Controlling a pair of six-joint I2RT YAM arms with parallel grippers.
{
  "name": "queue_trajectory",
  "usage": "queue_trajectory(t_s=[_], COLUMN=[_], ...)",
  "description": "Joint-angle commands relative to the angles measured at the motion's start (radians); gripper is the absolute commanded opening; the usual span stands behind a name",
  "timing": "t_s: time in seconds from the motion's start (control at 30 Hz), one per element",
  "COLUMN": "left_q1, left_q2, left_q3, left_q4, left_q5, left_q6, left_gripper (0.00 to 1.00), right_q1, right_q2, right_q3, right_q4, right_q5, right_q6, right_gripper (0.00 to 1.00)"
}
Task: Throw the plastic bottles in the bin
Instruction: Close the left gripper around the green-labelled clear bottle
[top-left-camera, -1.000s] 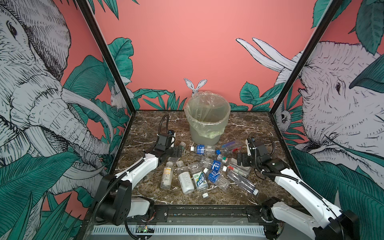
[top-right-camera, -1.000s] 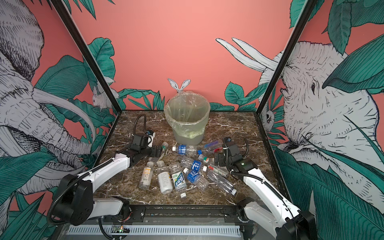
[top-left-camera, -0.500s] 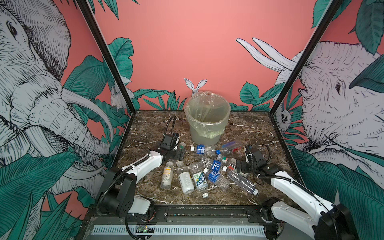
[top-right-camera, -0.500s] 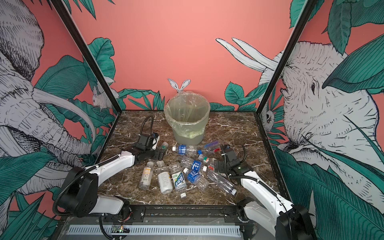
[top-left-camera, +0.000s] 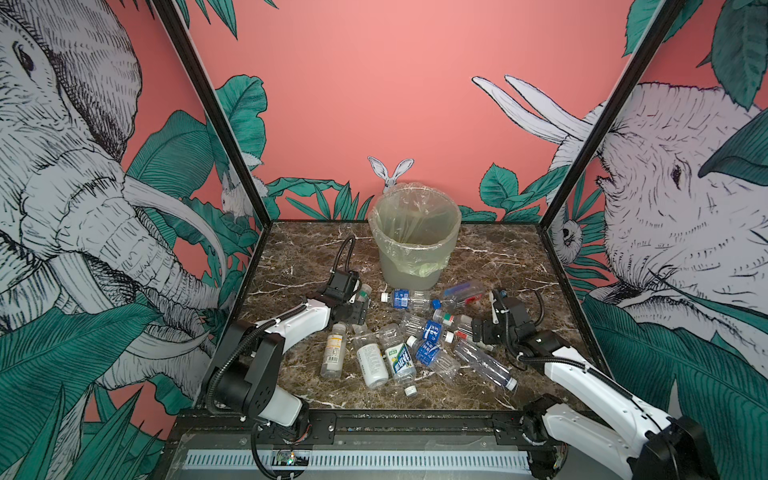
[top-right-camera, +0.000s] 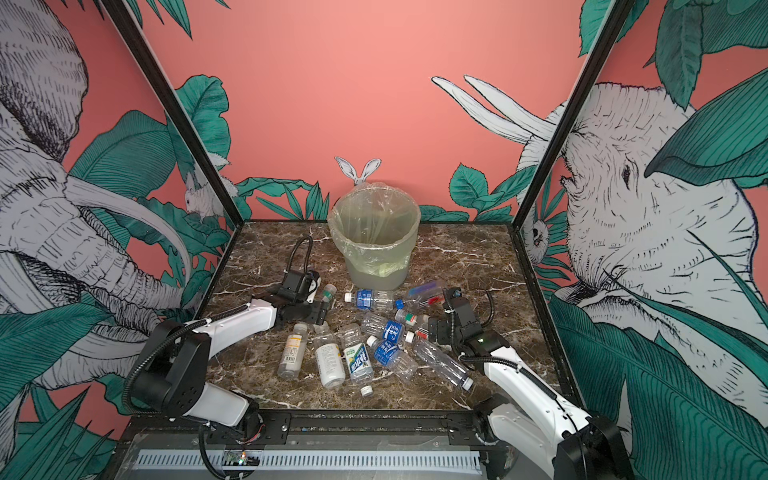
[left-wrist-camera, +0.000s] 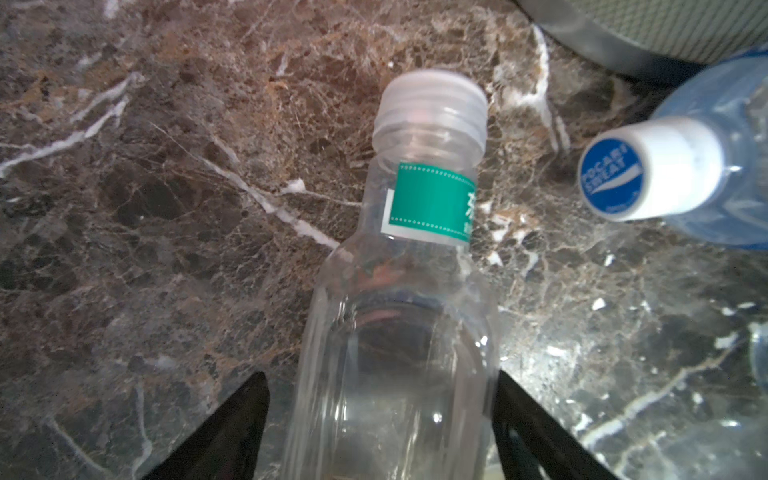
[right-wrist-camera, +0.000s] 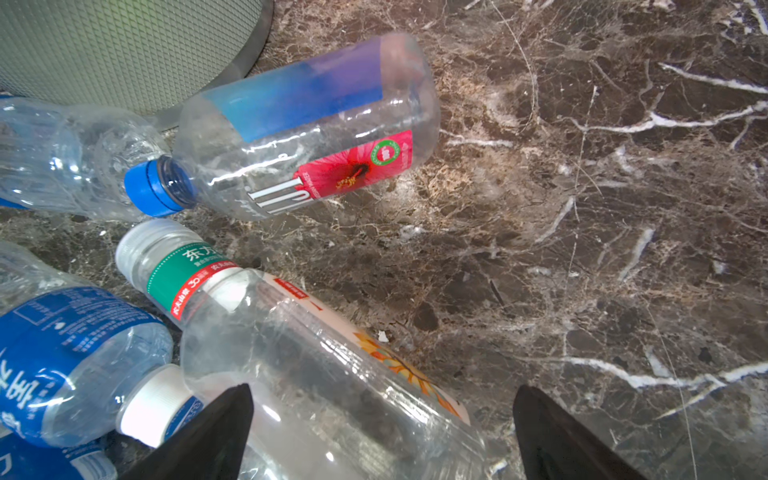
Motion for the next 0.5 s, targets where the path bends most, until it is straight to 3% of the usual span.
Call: queue_trajectory(t_s=[0.0,0.1,0.33,0.47], left_q1=[-0.004,-0.004,-0.004,-0.005], left_q2=[0.013,0.03,0.005,-0.069], left_q3=[0.024,0.032,0.023,-0.013], left_q4=[0.01,0.014,0.037,0.074], left_q5=[-0.018,-0.019,-0.049,-0.075], left_q6=[0.008,0.01,0.01,0.004], left_gripper=[0.8,0.76,0.48,0.48], right_q1=[0.003,0.004,0.003,0.004], right_q2=[-0.012,-0.016,-0.028,-0.036], right_q3=[-0.009,-0.011,-0.018,-0.022], right_q4=[0.025,0.028,0.031,0.032], right_q5=[0.01,0.01,0.006,0.001], right_q6=[0.009,0.009,0.009,0.008], right_gripper=[1.0,1.0,0.99,0.99])
